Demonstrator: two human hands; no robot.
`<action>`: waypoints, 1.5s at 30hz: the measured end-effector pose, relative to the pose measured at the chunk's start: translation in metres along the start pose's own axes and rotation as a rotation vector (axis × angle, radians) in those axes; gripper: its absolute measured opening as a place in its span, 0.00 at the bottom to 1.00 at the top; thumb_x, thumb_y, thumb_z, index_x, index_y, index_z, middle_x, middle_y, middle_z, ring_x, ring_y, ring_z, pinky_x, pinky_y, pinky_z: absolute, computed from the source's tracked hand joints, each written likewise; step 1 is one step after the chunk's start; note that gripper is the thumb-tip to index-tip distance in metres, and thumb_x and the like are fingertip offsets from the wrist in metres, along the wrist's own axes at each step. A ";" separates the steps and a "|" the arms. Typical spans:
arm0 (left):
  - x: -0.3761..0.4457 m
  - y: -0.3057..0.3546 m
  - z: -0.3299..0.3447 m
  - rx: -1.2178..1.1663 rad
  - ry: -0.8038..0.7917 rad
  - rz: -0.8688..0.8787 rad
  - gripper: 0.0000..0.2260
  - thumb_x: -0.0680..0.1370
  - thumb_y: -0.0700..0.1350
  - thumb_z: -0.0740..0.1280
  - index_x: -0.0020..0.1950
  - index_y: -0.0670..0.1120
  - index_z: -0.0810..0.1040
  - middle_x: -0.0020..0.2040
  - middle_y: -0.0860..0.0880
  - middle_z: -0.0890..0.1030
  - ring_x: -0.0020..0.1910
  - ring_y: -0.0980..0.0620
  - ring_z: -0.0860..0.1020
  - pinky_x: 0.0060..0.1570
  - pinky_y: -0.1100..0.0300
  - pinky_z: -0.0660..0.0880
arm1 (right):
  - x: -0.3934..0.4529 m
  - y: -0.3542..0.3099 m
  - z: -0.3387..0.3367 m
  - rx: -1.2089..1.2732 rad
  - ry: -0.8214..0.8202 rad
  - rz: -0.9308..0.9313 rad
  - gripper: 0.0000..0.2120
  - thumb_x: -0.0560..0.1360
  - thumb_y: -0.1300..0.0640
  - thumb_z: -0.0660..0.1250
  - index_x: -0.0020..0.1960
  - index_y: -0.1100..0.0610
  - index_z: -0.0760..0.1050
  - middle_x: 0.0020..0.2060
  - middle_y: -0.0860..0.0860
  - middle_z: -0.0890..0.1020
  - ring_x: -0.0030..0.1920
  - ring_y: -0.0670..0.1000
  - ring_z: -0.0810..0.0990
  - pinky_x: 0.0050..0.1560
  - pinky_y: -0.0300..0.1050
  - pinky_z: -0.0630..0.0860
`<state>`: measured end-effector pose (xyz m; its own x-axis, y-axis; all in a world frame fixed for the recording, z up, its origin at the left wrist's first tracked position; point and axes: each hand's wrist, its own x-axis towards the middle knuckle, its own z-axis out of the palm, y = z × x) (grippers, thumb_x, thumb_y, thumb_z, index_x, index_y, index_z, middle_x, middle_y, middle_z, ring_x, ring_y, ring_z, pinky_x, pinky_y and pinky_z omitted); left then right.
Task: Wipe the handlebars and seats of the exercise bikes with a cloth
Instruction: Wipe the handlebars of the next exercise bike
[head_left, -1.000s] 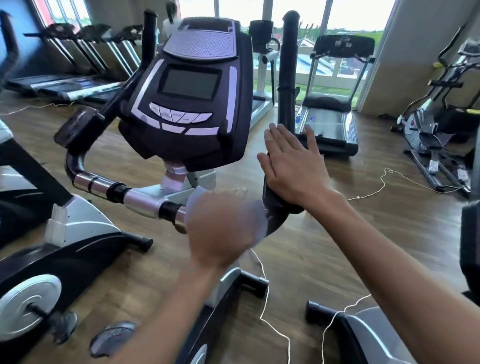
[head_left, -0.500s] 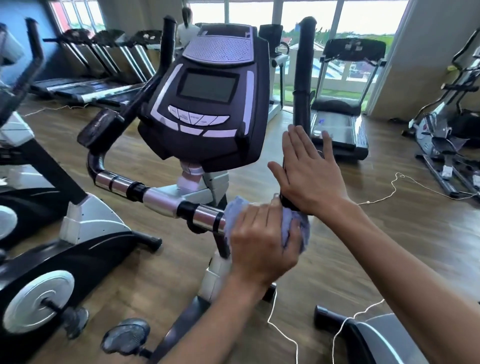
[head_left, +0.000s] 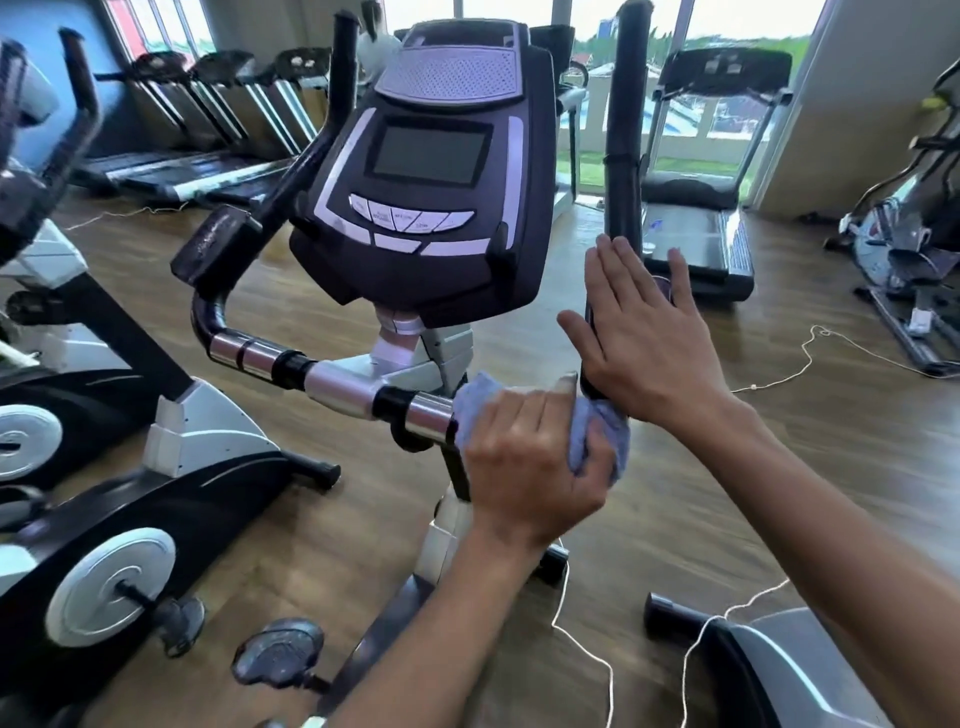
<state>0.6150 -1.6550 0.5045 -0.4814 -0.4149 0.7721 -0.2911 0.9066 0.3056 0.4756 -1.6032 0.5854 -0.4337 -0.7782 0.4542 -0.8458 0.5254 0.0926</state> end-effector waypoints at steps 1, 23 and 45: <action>0.001 0.001 -0.001 -0.040 -0.031 0.072 0.15 0.77 0.50 0.64 0.54 0.42 0.84 0.44 0.45 0.85 0.43 0.43 0.81 0.48 0.49 0.76 | 0.000 0.001 -0.001 0.006 -0.006 -0.010 0.37 0.81 0.38 0.37 0.83 0.59 0.48 0.83 0.53 0.50 0.83 0.49 0.44 0.79 0.58 0.35; 0.001 -0.027 -0.031 -0.050 -0.266 0.060 0.25 0.85 0.51 0.50 0.76 0.39 0.71 0.73 0.41 0.76 0.71 0.45 0.73 0.72 0.48 0.67 | -0.012 0.003 0.006 0.112 0.122 -0.017 0.34 0.82 0.41 0.43 0.81 0.59 0.59 0.80 0.54 0.64 0.81 0.52 0.58 0.81 0.56 0.45; 0.027 -0.051 -0.035 0.183 -0.290 0.471 0.31 0.83 0.58 0.60 0.73 0.33 0.72 0.75 0.35 0.71 0.69 0.39 0.76 0.66 0.45 0.73 | -0.010 0.005 0.007 0.199 0.150 0.007 0.34 0.81 0.39 0.46 0.81 0.56 0.61 0.80 0.50 0.63 0.81 0.49 0.58 0.79 0.47 0.38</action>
<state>0.6459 -1.7093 0.5292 -0.7930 0.0022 0.6093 -0.1161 0.9811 -0.1546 0.4739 -1.5952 0.5746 -0.4012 -0.7072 0.5821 -0.8940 0.4407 -0.0808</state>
